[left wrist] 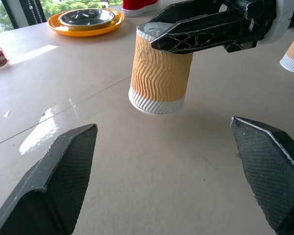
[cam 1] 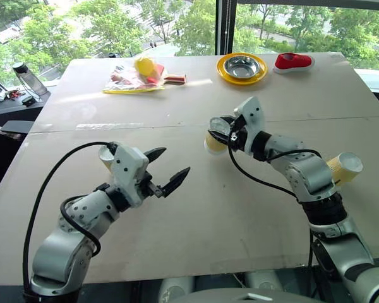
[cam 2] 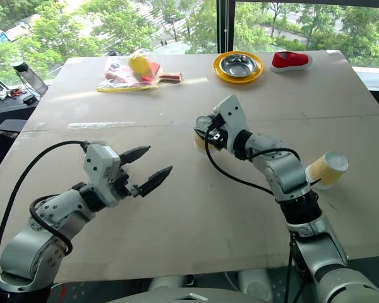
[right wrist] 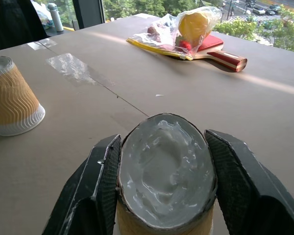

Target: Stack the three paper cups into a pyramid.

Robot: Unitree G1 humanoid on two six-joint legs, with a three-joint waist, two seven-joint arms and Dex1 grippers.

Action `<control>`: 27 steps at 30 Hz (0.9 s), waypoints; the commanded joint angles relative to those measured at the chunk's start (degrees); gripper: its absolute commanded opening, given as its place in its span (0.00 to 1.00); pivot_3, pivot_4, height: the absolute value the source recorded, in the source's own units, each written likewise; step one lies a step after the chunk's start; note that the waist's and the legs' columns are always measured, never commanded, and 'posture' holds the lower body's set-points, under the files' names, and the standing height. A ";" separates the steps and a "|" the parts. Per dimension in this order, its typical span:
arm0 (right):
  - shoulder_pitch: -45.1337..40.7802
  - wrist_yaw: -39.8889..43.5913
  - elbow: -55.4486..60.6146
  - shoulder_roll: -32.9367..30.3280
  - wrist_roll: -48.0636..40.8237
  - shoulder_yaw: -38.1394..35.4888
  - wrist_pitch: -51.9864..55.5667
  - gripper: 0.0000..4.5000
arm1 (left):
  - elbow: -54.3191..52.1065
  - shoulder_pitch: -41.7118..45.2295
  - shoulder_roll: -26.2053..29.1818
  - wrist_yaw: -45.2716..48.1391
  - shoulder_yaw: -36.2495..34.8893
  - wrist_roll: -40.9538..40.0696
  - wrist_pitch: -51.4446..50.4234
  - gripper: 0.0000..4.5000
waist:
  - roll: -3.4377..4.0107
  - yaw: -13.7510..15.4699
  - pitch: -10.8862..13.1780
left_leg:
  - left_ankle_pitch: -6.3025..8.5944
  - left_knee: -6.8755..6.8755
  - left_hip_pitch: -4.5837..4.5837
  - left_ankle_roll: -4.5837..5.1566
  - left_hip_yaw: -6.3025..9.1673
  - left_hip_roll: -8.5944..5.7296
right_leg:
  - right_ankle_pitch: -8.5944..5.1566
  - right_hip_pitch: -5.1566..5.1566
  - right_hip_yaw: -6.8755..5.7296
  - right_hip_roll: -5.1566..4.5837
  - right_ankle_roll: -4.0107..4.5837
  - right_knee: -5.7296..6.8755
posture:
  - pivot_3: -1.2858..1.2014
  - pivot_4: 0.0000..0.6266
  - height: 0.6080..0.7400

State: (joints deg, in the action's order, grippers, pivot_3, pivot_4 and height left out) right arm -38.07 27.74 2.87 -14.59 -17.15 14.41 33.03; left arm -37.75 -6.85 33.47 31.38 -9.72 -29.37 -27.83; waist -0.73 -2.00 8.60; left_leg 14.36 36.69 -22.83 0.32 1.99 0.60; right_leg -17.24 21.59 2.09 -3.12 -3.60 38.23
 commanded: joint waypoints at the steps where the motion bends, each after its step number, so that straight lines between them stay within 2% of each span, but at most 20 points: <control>1: -2.80 1.37 -2.18 1.60 2.25 0.46 -3.94 0.46 | -2.27 -0.32 -1.31 -1.43 -0.69 0.54 1.72 1.00 | 0.00 -0.03 0.00 | 0.00 0.01 0.01 0.00 0.01 0.00 | 0.00 0.00 0.00 0.01 0.00 0.05 | 0.52 0.24 1.00; 5: -4.85 2.20 -5.80 3.79 4.03 0.51 -6.63 0.46 | -1.28 0.26 -3.61 -2.60 -0.87 -0.94 1.54 1.00 | 0.00 -0.18 0.00 | 0.00 0.01 0.02 0.00 0.01 0.00 | 0.00 0.02 -0.01 0.02 0.00 0.10 | 0.52 0.24 1.00; 11: -5.79 1.51 -8.07 5.74 5.38 -1.91 -10.12 0.99 | 0.44 1.94 -3.24 -0.73 0.57 0.27 2.28 1.00 | 0.00 -0.29 0.00 | 0.00 0.01 0.04 -0.01 0.01 0.00 | 0.00 0.04 -0.02 0.04 0.00 0.16 | 0.52 0.24 1.00; 18: 1.89 -1.15 5.11 1.65 3.09 -10.66 -9.41 0.99 | 3.08 9.11 -1.72 3.20 4.36 0.81 2.12 1.00 | -0.01 0.55 -0.01 | 0.00 0.04 -0.01 0.00 0.01 -0.03 | 0.00 0.03 -0.01 -0.01 0.00 0.12 | 0.52 0.24 1.00; 22: 13.37 -6.20 16.69 -3.19 5.13 -19.84 -9.59 0.99 | 6.39 16.84 -1.48 7.32 8.94 0.88 1.88 1.00 | -0.01 1.17 -0.01 | 0.00 0.05 -0.05 0.00 0.12 -0.05 | -0.01 0.02 -0.12 0.04 0.00 0.10 | 0.52 0.24 1.00; 27: 27.81 -13.62 27.03 -6.27 9.70 -31.99 -9.79 0.99 | 11.83 25.28 -2.95 12.43 13.96 0.82 2.38 1.00 | 0.00 1.81 -0.02 | 0.00 0.04 -0.09 0.00 0.09 -0.18 | -0.01 0.00 -0.10 0.02 -0.01 0.09 | 0.52 0.24 1.00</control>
State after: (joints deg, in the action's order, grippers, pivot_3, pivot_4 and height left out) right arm -10.97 16.79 24.88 -20.30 -8.86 -13.58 24.25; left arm -26.05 17.18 30.81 41.94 3.14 -28.25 -26.91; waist -0.74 -0.19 8.59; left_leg 14.36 36.74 -22.93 0.32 2.06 0.42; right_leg -17.25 21.59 2.01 -3.10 -3.62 38.29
